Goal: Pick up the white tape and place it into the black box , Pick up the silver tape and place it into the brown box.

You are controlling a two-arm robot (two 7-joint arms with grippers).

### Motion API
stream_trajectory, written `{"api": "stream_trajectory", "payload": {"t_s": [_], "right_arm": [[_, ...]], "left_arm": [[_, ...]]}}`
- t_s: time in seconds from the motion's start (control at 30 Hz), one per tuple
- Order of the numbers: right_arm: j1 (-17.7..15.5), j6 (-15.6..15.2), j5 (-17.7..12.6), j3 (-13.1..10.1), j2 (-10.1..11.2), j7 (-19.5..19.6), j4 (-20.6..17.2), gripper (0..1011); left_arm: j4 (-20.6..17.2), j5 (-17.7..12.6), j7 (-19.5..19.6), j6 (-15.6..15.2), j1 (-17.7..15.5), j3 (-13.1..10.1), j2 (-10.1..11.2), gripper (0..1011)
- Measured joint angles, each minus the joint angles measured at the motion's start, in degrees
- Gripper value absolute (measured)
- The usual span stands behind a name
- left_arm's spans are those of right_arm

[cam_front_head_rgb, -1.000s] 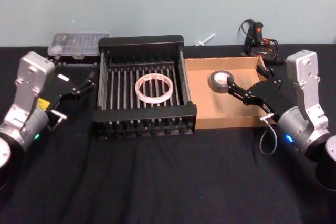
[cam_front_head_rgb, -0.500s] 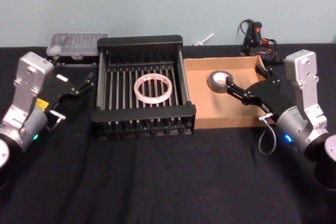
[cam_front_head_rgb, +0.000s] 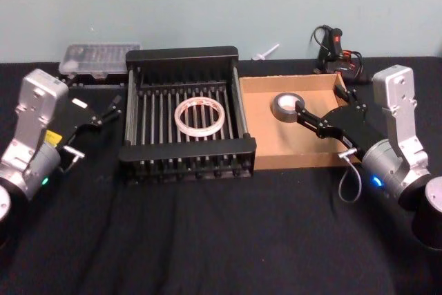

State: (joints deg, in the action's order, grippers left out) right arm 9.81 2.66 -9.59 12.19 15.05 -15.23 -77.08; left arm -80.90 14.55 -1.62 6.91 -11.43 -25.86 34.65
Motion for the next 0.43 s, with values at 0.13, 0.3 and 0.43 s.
{"api": "stream_trajectory", "payload": {"t_s": [0.13, 0.3, 0.43], "right_arm": [[0.0, 0.0, 0.0, 0.0, 0.0, 0.0, 0.0, 1002], [0.0, 0.0, 0.0, 0.0, 0.0, 0.0, 0.0, 1002], [0.0, 0.0, 0.0, 0.0, 0.0, 0.0, 0.0, 1002]], "left_arm": [[0.0, 0.0, 0.0, 0.0, 0.0, 0.0, 0.0, 1001], [0.0, 0.0, 0.0, 0.0, 0.0, 0.0, 0.0, 1002], [0.0, 0.0, 0.0, 0.0, 0.0, 0.0, 0.0, 1001]]}}
